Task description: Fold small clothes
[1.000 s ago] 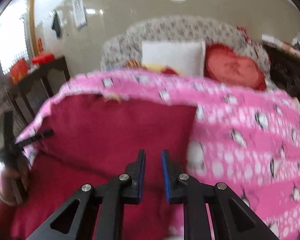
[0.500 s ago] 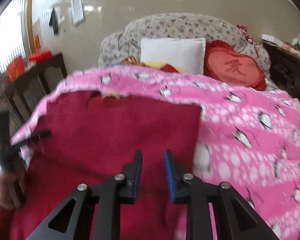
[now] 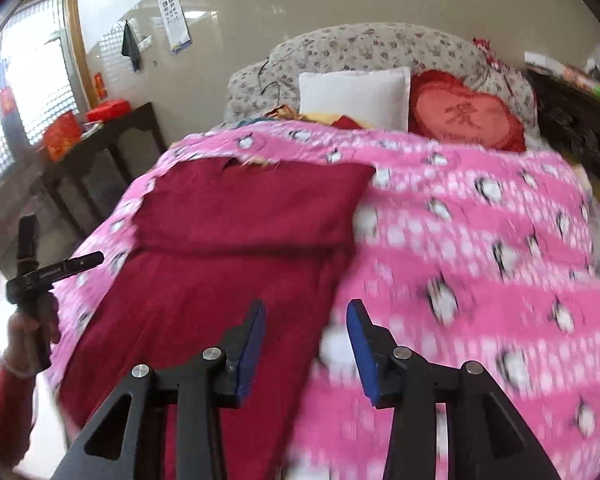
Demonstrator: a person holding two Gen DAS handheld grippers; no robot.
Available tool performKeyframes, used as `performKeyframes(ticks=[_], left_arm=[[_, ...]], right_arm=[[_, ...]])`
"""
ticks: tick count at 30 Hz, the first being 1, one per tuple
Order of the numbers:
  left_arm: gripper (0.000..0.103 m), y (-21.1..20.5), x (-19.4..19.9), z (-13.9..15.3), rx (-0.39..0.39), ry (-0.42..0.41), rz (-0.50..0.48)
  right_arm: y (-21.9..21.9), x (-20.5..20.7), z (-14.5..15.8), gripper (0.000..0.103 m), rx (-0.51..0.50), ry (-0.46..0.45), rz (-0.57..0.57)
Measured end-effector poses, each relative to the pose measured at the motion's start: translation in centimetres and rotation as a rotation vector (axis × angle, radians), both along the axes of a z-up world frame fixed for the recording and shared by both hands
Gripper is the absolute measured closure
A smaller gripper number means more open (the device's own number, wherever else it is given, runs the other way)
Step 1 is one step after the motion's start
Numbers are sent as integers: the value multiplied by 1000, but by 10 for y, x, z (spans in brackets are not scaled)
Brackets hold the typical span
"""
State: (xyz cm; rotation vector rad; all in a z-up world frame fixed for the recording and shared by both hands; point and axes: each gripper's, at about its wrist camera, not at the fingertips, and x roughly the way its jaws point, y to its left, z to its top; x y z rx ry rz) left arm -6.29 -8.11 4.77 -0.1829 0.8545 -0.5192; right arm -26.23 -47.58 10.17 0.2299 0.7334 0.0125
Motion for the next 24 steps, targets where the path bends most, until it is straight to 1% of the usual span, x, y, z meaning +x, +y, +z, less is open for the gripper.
performKeyframes(ticks=[3, 5, 8, 10, 13, 15, 17, 18, 19, 21, 23, 24], left_arm=[[27, 19, -28, -2, -19, 31, 10], [27, 25, -45, -7, -22, 63, 4], [27, 25, -72, -20, 14, 84, -9], [27, 23, -84, -28, 40, 103, -19], [27, 20, -94, -38, 49, 130, -27], [27, 17, -101, -43, 70, 129, -20], [27, 15, -108, -44, 83, 103, -13], [27, 15, -111, -45, 90, 103, -13], [27, 16, -113, -46, 92, 105, -15], [26, 18, -116, -46, 93, 119, -23], [24, 19, -114, -47, 87, 132, -32], [21, 18, -113, -48, 81, 137, -27]], right_arm=[[3, -37, -13, 58, 84, 19, 56], [8, -54, -31, 58, 124, 57, 77], [18, -66, -57, 58, 161, 108, 124], [24, -70, -70, 58, 173, 129, 135], [31, -71, -86, 58, 190, 142, 152], [36, -69, -95, 57, 213, 150, 171], [41, -68, -99, 57, 240, 141, 200], [44, -67, -101, 57, 261, 145, 227], [47, -66, -102, 57, 280, 151, 254], [52, -65, -105, 57, 281, 160, 292], [55, -62, -109, 57, 276, 154, 324], [54, -60, -111, 57, 293, 150, 330]])
